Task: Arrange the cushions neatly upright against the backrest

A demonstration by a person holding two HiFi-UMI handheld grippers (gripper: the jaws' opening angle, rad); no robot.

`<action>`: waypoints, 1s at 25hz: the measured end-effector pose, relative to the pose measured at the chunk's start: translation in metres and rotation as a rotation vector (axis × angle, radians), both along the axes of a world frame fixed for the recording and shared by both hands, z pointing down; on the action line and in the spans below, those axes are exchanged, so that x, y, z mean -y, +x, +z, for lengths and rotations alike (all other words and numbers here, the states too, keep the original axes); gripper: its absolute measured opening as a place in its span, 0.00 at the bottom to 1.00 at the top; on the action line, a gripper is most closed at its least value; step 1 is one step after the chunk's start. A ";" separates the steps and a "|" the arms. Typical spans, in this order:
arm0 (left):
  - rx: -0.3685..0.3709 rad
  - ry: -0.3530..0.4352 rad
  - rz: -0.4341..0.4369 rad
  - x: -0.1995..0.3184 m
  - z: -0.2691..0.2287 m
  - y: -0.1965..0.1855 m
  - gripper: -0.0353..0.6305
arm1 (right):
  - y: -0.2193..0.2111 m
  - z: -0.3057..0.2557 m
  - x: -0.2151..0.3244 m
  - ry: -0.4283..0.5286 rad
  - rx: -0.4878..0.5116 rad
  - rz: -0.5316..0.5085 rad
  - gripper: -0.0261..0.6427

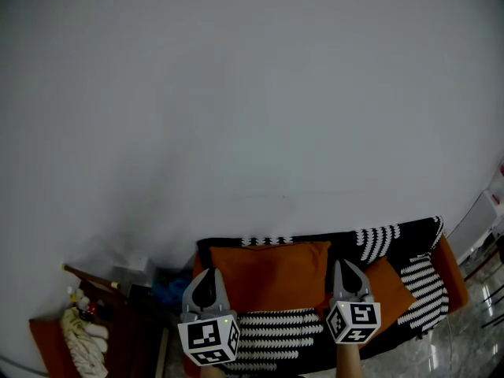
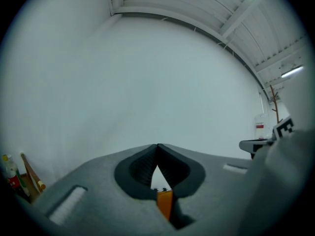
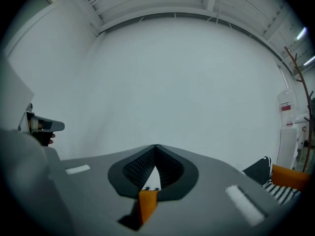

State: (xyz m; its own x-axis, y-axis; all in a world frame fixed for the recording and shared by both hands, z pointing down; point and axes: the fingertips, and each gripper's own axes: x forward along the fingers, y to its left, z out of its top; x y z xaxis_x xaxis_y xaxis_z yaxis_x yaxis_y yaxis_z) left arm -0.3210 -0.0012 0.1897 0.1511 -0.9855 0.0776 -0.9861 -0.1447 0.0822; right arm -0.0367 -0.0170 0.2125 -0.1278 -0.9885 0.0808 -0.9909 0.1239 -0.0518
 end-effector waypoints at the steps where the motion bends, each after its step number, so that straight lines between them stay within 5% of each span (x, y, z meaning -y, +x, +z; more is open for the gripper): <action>1: 0.000 -0.002 0.003 0.000 0.001 0.000 0.06 | 0.000 0.001 -0.001 -0.001 -0.003 0.001 0.05; 14: 0.014 -0.035 0.106 0.002 0.014 0.024 0.06 | 0.024 0.014 -0.028 -0.031 -0.006 0.109 0.05; 25: 0.025 -0.051 0.311 -0.006 0.026 0.118 0.06 | 0.129 0.028 -0.111 -0.062 -0.019 0.367 0.06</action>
